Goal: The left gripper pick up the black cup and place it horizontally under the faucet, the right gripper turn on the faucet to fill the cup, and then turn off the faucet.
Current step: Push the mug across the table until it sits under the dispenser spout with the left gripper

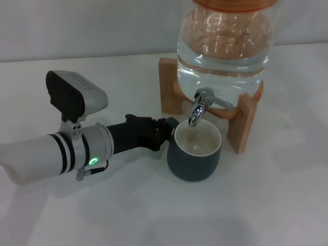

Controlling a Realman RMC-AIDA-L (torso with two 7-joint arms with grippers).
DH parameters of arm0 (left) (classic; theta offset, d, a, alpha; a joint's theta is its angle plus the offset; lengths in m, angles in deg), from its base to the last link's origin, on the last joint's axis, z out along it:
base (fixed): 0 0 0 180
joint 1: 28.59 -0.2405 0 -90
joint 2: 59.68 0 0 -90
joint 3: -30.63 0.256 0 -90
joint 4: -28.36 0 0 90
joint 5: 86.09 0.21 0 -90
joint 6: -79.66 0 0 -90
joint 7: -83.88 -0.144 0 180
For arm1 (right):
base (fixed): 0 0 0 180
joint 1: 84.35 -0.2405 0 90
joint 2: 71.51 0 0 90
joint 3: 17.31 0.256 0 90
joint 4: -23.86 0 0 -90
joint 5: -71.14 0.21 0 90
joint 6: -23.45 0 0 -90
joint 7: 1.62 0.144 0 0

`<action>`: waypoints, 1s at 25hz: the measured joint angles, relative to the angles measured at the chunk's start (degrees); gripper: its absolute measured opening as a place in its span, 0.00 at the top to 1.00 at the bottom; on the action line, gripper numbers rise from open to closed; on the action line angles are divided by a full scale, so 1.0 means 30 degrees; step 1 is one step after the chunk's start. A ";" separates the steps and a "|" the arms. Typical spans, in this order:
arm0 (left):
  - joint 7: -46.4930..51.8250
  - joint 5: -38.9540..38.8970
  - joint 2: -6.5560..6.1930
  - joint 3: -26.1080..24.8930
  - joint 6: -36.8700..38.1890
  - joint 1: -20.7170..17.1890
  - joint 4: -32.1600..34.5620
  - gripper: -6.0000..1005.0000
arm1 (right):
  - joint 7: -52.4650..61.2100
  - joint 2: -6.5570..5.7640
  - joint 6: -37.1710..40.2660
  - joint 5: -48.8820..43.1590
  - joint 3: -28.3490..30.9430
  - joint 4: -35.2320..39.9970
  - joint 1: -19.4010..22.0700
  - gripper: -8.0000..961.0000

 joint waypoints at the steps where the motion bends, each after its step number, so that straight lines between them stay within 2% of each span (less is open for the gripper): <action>1: 0.0010 0.0000 -0.0008 0.0004 0.0000 -0.0007 0.0001 0.81 | 0.0000 -0.0004 0.0000 0.0001 0.0000 0.0000 -0.0001 0.12; 10: -0.0028 0.0185 -0.0084 0.0243 -0.0085 -0.0156 -0.0016 0.78 | -0.0001 -0.0030 0.0054 0.0016 0.0000 0.0001 0.0000 0.12; 18: -0.0037 0.0207 -0.0142 0.0255 -0.0178 -0.0152 -0.0015 0.60 | -0.0001 -0.0032 0.0061 0.0017 0.0000 -0.0179 0.0002 0.12; 24: -0.0075 0.0177 -0.0215 -0.0565 -0.0314 -0.0820 0.0198 0.59 | 0.0001 -0.0031 0.0164 0.0015 0.0000 -0.0202 0.0054 0.12; 25: -0.0129 0.0191 -0.0232 -0.0875 -0.0457 -0.0991 0.0225 0.55 | 0.0001 -0.0031 0.0178 0.0015 0.0001 -0.0203 0.0058 0.12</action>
